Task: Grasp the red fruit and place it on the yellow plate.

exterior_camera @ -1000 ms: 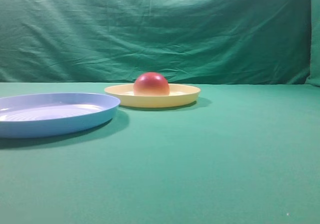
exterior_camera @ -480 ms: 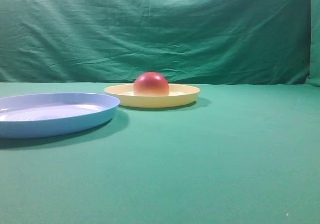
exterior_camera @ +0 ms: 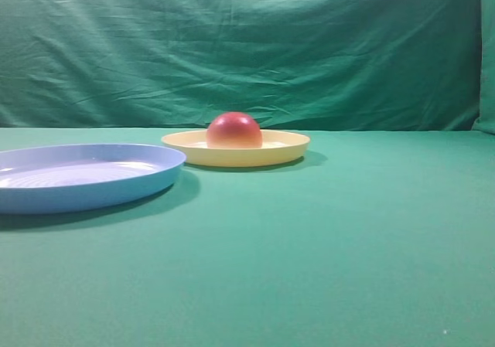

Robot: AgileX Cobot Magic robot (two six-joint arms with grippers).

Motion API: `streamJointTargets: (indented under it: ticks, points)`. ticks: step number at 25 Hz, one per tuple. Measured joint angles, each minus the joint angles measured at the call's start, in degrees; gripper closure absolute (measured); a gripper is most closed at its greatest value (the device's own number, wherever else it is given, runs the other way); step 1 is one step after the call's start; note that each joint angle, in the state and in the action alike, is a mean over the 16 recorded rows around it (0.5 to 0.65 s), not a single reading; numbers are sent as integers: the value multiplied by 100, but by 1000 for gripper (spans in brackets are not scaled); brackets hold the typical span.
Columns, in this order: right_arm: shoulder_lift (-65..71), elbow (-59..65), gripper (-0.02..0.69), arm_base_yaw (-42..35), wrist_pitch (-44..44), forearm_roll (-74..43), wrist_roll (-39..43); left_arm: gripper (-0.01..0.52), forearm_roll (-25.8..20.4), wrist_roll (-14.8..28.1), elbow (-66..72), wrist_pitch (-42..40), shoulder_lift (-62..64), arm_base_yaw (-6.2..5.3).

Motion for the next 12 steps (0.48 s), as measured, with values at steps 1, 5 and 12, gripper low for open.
streamJointTargets:
  ticks: [1, 5, 12]
  points:
    - [0, 0, 665, 0, 0, 0, 0, 357, 0, 0, 0, 0, 0, 0]
    - [0, 0, 665, 0, 0, 0, 0, 357, 0, 0, 0, 0, 0, 0]
    - [0, 0, 665, 0, 0, 0, 0, 357, 0, 0, 0, 0, 0, 0]
